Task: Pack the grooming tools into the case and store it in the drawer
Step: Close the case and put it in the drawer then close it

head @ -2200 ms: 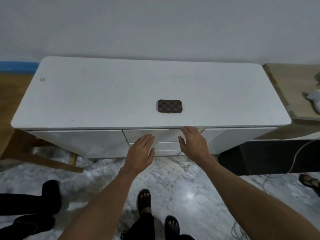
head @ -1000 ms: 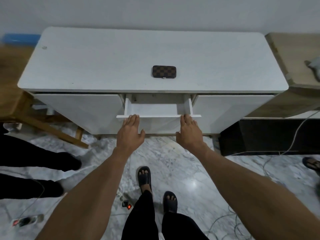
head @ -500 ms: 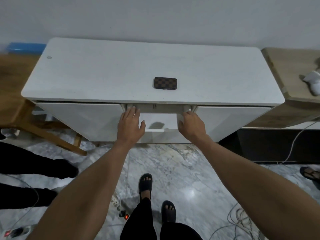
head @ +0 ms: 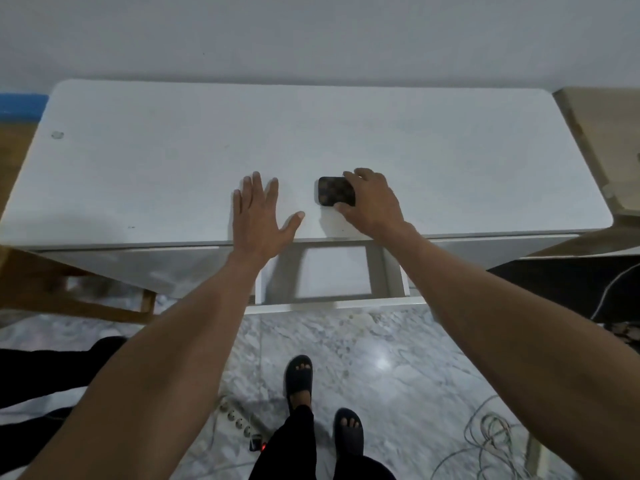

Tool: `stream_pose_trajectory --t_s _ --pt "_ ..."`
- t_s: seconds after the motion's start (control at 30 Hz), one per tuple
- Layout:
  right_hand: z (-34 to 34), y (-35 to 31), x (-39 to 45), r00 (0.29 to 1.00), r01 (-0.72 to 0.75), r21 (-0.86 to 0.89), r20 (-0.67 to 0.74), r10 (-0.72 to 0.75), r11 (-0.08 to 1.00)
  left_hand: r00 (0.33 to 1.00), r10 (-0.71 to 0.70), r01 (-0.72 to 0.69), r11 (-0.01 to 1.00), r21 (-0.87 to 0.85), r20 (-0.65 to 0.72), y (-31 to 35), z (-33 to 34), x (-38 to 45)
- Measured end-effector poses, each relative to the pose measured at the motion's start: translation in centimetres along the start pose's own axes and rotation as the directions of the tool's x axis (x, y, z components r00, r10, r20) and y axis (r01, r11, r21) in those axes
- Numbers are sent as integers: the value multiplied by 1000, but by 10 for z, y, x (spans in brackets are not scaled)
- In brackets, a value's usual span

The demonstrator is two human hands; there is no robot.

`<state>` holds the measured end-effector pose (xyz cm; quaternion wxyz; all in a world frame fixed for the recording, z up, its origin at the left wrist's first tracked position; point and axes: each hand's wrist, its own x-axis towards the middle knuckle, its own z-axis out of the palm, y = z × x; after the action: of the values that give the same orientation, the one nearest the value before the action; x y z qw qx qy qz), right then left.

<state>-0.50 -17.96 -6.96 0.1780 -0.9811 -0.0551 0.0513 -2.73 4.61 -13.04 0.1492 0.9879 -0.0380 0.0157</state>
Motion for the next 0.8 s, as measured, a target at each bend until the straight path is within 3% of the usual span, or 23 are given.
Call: stream_pose_trajectory --t_s 0.27,0.6,0.8 --pt "7 -4 28 984 4 -141 175 21 990 998 5 2 993 119 -64 -4 15 0" --pt "0 -6 2 994 38 -96 109 -27 995 996 29 -19 994 110 -88 -5 14 -1" --pt "-5 -8 -44 987 158 -37 11 -158 987 993 43 -30 992 123 -107 -7 18 -1"
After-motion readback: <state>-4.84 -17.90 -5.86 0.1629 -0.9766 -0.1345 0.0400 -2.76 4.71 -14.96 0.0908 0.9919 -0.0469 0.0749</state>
